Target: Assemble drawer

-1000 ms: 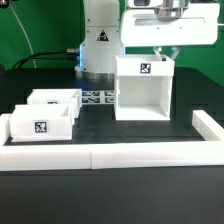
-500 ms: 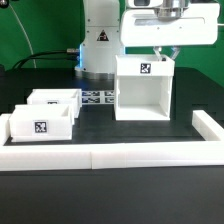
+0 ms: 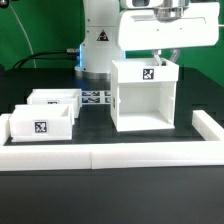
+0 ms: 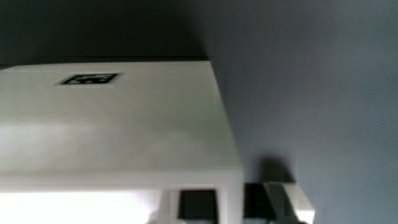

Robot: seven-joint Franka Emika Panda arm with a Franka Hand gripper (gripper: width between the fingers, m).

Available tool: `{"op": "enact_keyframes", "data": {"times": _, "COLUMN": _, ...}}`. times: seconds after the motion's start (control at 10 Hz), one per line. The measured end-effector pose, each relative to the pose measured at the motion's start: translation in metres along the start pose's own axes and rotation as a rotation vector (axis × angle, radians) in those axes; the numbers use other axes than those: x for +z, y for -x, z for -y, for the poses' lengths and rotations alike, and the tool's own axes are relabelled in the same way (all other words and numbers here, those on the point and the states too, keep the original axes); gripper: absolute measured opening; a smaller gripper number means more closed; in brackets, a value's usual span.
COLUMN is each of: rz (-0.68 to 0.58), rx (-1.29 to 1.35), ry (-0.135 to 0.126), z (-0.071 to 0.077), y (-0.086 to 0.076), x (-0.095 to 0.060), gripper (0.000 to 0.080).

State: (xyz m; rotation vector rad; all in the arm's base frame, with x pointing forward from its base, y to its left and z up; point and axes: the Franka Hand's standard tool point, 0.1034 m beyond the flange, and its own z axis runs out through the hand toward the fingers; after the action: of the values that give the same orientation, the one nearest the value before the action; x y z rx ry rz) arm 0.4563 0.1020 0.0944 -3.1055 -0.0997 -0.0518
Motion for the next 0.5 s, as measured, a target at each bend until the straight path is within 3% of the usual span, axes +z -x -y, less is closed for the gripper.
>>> {"op": "enact_keyframes", "data": {"times": 0.5, "rz": -0.062, "rx": 0.024, "ry": -0.012, "z": -0.006, "y": -0.065, "x": 0.001, "gripper": 0.0038}}
